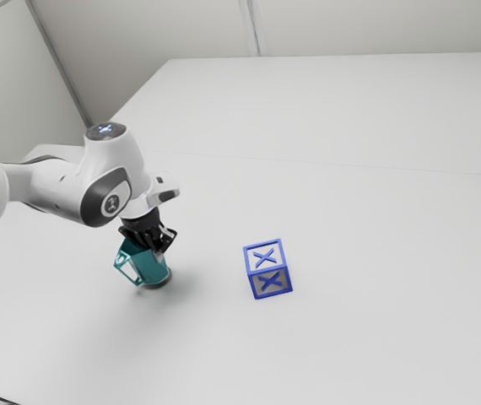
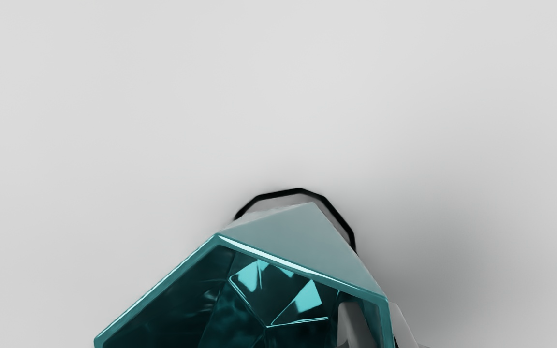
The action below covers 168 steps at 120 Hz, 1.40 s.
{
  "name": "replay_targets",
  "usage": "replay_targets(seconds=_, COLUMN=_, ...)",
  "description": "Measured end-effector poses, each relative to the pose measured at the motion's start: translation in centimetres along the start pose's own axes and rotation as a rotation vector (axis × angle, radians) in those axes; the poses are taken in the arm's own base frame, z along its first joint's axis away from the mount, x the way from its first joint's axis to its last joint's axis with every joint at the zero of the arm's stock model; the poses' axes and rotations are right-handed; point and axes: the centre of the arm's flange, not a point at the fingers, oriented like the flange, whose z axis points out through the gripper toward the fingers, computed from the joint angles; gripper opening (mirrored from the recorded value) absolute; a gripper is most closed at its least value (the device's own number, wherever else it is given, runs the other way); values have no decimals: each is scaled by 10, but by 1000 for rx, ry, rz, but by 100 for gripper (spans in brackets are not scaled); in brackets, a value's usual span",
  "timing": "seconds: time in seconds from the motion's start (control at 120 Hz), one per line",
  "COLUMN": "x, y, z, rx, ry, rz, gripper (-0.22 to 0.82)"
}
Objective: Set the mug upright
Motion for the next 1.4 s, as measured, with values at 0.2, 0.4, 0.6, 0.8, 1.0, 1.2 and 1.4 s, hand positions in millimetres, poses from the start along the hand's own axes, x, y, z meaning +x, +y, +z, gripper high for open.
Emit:
replay_targets(seconds=0.2, x=0, y=0, z=9, rx=0, ry=-17, rz=-13, gripper=-17)
replay_targets(seconds=0.4, x=1, y=4, z=12, rx=-4, ry=-17, rz=-15, gripper=-15)
replay_targets(seconds=0.6, x=2, y=9, z=6, rx=-14, ry=3, rz=-10, gripper=14)
replay_targets(seconds=0.8, x=2, y=6, z=-9, rx=-18, ry=35, rz=-15, gripper=38)
replay_targets(seconds=1.0, x=1, y=4, z=-31, rx=-19, ry=75, rz=-13, gripper=50)
replay_targets(seconds=1.2, x=9, y=5, z=-58, rx=-19, ry=101, rz=-9, gripper=56)
replay_targets(seconds=1.4, x=36, y=7, z=-107, rx=-35, ry=76, rz=-21, gripper=58)
